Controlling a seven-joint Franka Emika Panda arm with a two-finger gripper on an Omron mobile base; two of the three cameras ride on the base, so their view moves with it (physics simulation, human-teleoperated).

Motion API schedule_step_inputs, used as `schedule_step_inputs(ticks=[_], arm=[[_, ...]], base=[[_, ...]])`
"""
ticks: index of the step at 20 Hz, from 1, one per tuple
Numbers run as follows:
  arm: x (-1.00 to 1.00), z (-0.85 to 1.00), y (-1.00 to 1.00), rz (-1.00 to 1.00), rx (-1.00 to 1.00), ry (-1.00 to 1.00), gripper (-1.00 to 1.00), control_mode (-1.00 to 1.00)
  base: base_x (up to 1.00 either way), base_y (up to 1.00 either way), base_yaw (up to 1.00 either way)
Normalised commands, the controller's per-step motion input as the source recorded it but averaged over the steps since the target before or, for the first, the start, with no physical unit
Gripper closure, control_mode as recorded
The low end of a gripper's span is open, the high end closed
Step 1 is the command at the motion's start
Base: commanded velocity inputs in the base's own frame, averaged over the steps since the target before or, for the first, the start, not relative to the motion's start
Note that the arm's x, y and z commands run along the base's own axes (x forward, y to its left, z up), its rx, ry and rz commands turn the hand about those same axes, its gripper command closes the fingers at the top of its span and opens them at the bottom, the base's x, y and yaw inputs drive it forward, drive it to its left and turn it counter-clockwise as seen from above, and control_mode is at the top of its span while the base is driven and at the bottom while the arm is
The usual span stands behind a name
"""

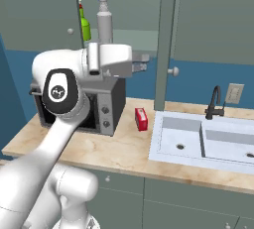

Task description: Pick the spray and spray from the cabinet and place them on the counter.

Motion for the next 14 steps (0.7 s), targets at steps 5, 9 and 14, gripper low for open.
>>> schedule_step_inputs(ticks=[5,9,14], arm=[[-0.17,0.01,0.37,0.01,0.02,0.0,-1.0,-1.0],[-0.21,0.01,0.43,0.02,0.02,0.0,-1.0,-1.0],[-0.18,0.02,0.38,0.07,0.06,0.0,-1.0,-1.0]], base=[[0.0,0.0,0.0],[0.0,0.0,0.0],[0.0,0.0,0.0]])
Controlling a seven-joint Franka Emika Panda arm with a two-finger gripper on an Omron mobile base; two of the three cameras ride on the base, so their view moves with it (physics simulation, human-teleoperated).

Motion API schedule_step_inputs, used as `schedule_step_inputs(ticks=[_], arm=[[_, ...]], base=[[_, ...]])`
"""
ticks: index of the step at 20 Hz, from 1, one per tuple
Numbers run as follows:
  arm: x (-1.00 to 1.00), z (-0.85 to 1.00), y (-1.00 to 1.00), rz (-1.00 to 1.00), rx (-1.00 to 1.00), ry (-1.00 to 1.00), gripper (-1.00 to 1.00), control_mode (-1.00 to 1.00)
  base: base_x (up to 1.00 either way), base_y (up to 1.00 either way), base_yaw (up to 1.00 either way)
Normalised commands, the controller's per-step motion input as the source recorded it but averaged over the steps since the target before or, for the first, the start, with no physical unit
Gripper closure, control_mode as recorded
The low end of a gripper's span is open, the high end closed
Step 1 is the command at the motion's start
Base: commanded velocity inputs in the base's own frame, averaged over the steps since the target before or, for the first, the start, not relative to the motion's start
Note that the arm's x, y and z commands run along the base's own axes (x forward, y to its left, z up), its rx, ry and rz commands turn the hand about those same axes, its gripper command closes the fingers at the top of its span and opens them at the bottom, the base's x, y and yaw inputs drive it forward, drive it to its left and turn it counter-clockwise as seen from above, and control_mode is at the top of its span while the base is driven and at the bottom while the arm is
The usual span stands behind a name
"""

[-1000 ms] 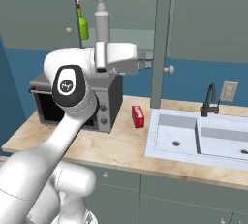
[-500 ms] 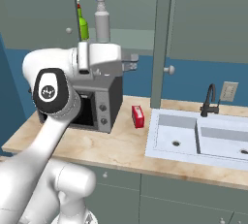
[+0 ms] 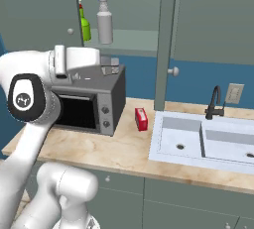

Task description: Pick the spray and spray from the cabinet and place them on the counter.

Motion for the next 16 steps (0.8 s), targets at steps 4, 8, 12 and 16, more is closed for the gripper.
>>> schedule_step_inputs(ticks=[4,8,12,16], arm=[[-0.09,0.0,0.38,0.16,0.09,0.03,-1.0,-1.0],[-0.14,0.01,0.41,0.2,0.12,0.0,-1.0,-1.0],[-0.05,0.0,0.47,0.24,0.15,0.0,-1.0,-1.0],[0.02,-0.04,0.45,0.29,0.19,0.0,-1.0,-1.0]], base=[[0.0,0.0,0.0],[0.0,0.0,0.0],[0.0,0.0,0.0],[0.0,0.0,0.0]])
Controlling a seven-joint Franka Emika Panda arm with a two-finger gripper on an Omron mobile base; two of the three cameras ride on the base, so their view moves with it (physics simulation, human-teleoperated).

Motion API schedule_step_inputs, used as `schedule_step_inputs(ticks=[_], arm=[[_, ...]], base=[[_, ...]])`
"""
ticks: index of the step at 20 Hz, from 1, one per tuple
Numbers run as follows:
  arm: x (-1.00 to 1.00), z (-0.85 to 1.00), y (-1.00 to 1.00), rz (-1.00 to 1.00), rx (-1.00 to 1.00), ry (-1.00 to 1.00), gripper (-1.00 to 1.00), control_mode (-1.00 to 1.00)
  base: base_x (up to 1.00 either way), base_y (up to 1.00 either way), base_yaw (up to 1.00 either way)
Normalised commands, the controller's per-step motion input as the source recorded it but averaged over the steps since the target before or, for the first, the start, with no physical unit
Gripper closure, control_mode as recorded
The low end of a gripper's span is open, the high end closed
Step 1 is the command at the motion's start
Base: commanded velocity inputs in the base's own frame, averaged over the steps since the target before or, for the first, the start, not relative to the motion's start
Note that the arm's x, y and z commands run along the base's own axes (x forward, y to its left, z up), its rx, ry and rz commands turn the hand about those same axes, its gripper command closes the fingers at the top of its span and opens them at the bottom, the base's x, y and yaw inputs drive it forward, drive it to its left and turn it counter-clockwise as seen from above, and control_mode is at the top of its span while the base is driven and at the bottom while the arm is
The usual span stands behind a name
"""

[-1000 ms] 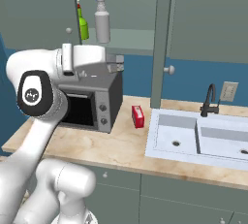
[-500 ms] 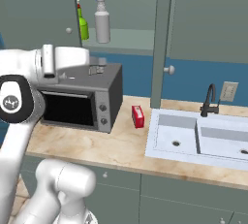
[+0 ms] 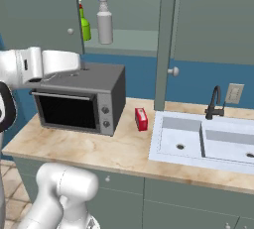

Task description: Pick the spray and spray from the cabinet and place them on the counter.

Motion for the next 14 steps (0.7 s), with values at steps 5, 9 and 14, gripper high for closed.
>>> schedule_step_inputs(ticks=[5,9,14], arm=[[0.05,-0.03,0.33,0.32,0.21,-0.03,-1.0,-1.0],[0.06,-0.02,0.25,0.33,0.22,-0.09,-1.0,-1.0],[0.11,-0.02,0.21,0.32,0.21,-0.15,-1.0,-1.0]], base=[[0.0,0.0,0.0],[0.0,0.0,0.0],[0.0,0.0,0.0]])
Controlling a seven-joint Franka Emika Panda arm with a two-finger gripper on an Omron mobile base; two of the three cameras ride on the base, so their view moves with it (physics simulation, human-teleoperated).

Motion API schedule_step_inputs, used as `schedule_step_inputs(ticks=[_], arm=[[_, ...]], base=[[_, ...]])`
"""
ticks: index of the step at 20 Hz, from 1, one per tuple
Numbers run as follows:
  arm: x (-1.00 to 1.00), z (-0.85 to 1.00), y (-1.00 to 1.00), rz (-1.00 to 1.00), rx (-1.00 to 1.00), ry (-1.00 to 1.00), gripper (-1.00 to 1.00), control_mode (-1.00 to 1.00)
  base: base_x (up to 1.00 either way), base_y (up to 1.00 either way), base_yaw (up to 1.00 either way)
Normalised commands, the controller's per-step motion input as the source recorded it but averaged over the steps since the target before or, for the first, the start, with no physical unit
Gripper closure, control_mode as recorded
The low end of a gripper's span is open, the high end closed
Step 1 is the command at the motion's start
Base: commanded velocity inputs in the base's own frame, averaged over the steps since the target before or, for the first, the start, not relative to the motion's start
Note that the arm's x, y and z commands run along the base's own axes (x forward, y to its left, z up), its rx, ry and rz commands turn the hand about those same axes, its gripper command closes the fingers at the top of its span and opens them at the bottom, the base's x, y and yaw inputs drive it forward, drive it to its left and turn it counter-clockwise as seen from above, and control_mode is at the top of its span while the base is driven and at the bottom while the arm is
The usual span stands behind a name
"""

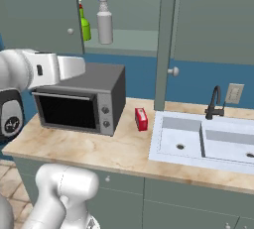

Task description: Pick the spray and spray from the cabinet and place them on the counter.

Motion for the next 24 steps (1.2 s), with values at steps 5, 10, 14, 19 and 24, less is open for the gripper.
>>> schedule_step_inputs(ticks=[5,10,14,19,24], arm=[[0.12,-0.06,0.28,0.3,0.18,-0.18,-1.0,-1.0],[0.03,-0.01,0.37,0.28,0.15,-0.2,-1.0,-1.0],[0.03,0.0,0.45,0.24,0.11,-0.22,-1.0,-1.0],[0.02,0.0,0.44,0.11,0.03,-0.16,-1.0,-1.0],[0.03,0.0,0.35,-0.01,-0.02,-0.15,-1.0,-1.0]], base=[[0.0,0.0,0.0],[0.0,0.0,0.0],[0.0,0.0,0.0],[0.0,0.0,0.0],[0.0,0.0,0.0]])
